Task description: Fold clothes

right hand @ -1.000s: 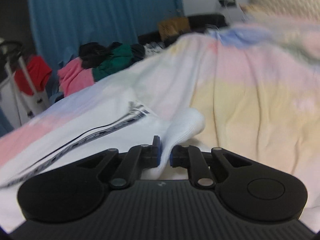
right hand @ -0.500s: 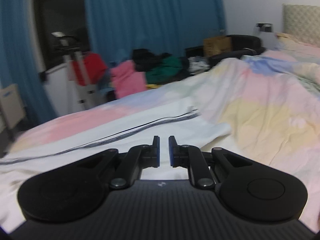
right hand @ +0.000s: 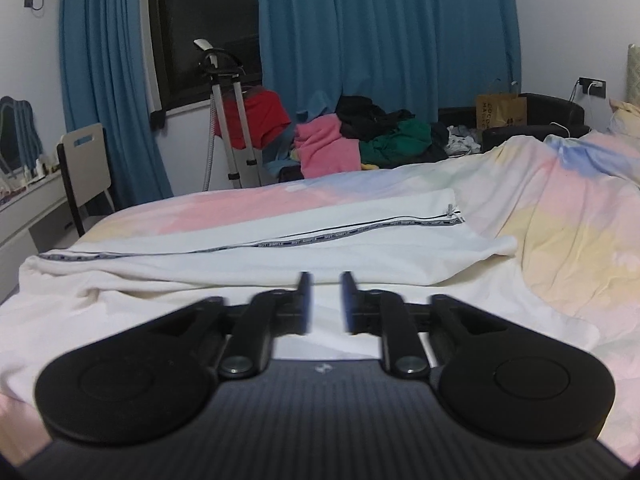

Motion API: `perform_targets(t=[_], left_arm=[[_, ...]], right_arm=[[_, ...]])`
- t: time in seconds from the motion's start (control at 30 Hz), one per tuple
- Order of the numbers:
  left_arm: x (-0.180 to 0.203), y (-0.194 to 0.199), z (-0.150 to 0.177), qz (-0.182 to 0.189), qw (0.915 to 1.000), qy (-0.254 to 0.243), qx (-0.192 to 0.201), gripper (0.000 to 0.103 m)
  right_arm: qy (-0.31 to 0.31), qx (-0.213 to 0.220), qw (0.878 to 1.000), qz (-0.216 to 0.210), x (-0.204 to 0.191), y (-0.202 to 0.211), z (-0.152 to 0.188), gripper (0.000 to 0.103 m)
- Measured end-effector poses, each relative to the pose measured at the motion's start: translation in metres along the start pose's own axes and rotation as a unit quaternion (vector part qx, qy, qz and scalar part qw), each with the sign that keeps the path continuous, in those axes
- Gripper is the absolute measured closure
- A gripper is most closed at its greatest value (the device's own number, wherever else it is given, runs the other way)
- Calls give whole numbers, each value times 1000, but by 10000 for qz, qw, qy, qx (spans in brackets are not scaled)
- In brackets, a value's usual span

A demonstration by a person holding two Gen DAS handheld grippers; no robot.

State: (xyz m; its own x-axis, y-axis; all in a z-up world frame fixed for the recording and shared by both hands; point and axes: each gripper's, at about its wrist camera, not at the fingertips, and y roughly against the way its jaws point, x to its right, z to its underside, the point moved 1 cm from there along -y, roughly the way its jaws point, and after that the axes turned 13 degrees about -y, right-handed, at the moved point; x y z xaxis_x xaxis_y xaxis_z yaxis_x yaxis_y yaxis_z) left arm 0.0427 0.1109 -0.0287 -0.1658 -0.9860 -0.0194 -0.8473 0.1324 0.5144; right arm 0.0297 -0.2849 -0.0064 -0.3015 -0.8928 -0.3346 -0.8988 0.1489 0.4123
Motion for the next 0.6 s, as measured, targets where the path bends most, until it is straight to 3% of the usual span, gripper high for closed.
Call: perform_targets(t=[0.03, 0.1, 0.33, 0.47, 0.6], left_arm=[[-11, -1, 0, -66, 9999, 61, -119, 1], [-31, -3, 1, -176, 9992, 166, -332, 1], [-100, -16, 0, -366, 9960, 230, -788, 0], [-123, -26, 11, -406, 9905, 827, -1021, 0], [-139, -19, 15, -484, 9844, 1374, -986, 0]], right_arm=[[27, 13, 10000, -7, 0, -1, 1, 56], [62, 39, 10000, -24, 0, -2, 3, 30], [21, -168, 9998, -93, 2, -13, 8, 30], [-23, -219, 9998, -25, 2, -18, 8, 30], [-173, -276, 9995, -15, 3, -21, 7, 30]])
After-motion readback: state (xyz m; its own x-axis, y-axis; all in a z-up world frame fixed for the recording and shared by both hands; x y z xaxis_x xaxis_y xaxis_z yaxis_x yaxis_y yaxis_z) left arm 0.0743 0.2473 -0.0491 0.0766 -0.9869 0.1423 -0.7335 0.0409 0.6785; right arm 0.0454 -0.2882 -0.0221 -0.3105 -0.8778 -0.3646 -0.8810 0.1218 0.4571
